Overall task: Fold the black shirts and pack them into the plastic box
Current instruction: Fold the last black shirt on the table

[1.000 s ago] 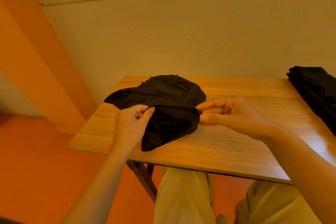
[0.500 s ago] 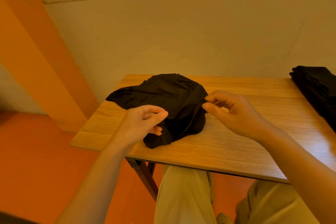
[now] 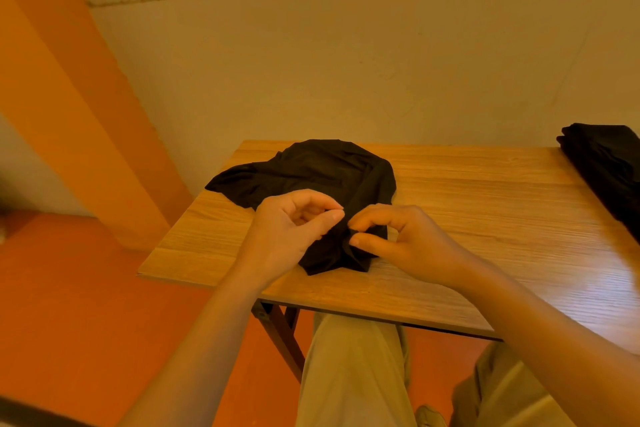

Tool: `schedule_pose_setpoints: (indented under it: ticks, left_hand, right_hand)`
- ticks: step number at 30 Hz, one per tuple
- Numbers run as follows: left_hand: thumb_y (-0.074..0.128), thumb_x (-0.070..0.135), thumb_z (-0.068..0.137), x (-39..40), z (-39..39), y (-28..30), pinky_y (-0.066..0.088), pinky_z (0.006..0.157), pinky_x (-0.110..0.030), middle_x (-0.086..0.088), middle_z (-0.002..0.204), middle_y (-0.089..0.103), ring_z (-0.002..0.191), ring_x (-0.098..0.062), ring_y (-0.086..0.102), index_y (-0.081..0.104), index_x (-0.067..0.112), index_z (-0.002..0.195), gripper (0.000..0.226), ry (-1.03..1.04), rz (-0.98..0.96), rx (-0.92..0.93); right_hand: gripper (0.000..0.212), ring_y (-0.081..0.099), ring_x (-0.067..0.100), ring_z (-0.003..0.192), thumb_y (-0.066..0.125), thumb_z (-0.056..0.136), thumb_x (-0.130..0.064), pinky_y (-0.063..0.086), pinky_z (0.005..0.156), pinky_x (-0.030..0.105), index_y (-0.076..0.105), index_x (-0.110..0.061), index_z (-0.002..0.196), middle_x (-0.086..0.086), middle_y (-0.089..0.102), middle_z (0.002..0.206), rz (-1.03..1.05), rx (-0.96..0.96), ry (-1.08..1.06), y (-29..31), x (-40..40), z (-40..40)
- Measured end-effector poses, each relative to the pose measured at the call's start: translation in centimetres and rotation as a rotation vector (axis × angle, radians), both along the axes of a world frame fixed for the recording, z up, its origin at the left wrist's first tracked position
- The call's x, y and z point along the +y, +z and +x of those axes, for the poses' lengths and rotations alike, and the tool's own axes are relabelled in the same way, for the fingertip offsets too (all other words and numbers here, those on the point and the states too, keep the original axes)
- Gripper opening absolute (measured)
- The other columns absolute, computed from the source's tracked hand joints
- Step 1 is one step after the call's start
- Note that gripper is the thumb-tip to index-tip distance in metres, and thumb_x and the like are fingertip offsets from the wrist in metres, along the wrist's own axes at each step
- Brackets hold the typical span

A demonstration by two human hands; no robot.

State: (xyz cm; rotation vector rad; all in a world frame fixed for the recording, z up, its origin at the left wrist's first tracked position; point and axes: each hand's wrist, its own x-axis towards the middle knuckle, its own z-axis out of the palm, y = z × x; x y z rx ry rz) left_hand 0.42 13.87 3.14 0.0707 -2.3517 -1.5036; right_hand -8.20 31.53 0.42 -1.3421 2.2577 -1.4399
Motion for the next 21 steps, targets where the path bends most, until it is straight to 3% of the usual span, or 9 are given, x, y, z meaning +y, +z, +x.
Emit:
schedule_pose_setpoints:
  ticks: [6,11,15,21]
  left_hand:
    - [0.062,0.022,0.092,-1.5,0.2,-0.5,0.046,0.069,-0.013,0.014,0.089,0.063,0.086,-0.001,0.058,0.067,0.029,0.089,0.009,0.113,-0.176,0.037]
    - [0.057,0.018,0.095,-4.6,-1.2,1.6,0.049,0.06,-0.021,0.006,0.081,0.066,0.069,-0.005,0.061,0.063,0.025,0.088,0.011,0.189,-0.092,0.006]
    - [0.055,0.01,0.096,-6.0,-3.6,5.1,0.051,0.061,-0.019,0.001,0.079,0.065,0.064,-0.001,0.061,0.063,0.018,0.09,0.013,0.162,0.01,-0.028]
    - [0.048,0.002,0.099,-7.2,-8.7,13.4,0.053,0.063,-0.014,-0.006,0.094,0.065,0.082,-0.01,0.063,0.064,0.006,0.106,0.019,0.156,0.0,0.015]
  right_hand:
    - [0.009,0.062,0.005,0.091,0.064,0.088,-0.011,0.048,0.081,0.015,0.07,-0.017,0.089,-0.007,0.066,0.093,-0.113,-0.003,-0.087,0.2,1.0,-0.7]
    - [0.013,0.062,0.003,0.093,0.063,0.088,-0.019,0.047,0.084,0.014,0.069,-0.03,0.091,-0.01,0.069,0.096,-0.112,-0.025,-0.273,2.6,2.6,-3.7]
    - [0.017,0.067,0.004,0.09,0.061,0.09,-0.011,0.05,0.082,0.016,0.07,-0.026,0.09,-0.01,0.073,0.09,-0.196,-0.126,-0.255,6.4,3.3,-6.2]
    - [0.014,0.068,0.006,0.078,0.062,0.089,-0.009,0.055,0.077,0.021,0.066,-0.022,0.086,-0.011,0.073,0.077,-0.288,-0.134,-0.313,14.7,4.1,-10.6]
